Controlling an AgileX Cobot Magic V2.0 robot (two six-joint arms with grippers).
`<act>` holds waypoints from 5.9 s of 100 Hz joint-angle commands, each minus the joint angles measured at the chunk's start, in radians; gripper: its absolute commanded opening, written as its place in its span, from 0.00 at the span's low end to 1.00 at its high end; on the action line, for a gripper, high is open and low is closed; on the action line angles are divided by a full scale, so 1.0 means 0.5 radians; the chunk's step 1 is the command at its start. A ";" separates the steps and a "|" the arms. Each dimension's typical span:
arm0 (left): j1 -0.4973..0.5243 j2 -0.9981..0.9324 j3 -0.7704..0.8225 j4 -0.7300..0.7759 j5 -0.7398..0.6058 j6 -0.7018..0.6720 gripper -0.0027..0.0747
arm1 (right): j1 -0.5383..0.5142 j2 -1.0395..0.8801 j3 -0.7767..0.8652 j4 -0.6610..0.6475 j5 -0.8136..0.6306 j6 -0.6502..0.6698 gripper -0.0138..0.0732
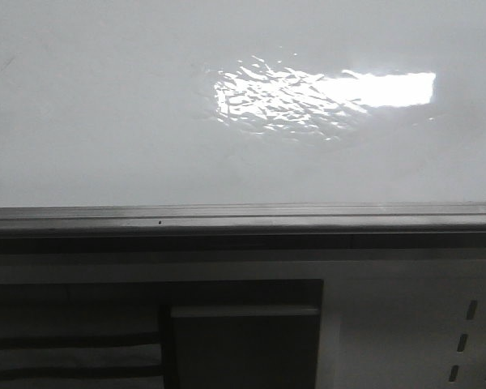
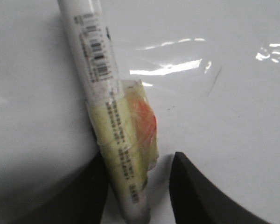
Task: Write number 4 on whiteboard
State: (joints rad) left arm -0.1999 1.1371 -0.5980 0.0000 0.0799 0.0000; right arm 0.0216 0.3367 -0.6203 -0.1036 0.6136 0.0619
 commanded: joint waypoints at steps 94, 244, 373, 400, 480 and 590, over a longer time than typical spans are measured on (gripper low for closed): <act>-0.046 0.013 -0.655 -0.011 0.929 0.268 0.01 | -0.015 0.367 -0.432 0.207 0.255 -0.173 0.67; -1.319 0.366 -1.397 -0.683 1.693 1.704 0.01 | 0.835 1.639 -1.039 1.768 0.781 -2.569 0.40; -0.485 -0.767 -0.409 -0.784 0.956 0.886 0.48 | 0.742 0.879 -0.538 0.451 0.294 -0.925 0.10; -0.467 -0.895 -0.257 -0.798 0.828 0.886 0.48 | 0.742 0.895 -0.562 0.704 0.248 -0.925 0.10; -0.467 -0.890 -0.256 -0.806 0.807 0.886 0.48 | 0.901 1.622 -0.878 0.986 -0.123 -0.901 0.10; -0.467 -0.890 -0.256 -0.806 0.685 0.886 0.48 | 0.834 1.736 -0.873 0.935 -0.127 -0.900 0.10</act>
State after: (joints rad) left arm -0.4377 0.6913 -0.6997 -0.3786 0.4937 0.4526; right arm 0.4312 1.2154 -1.0286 0.3627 0.6489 -0.3838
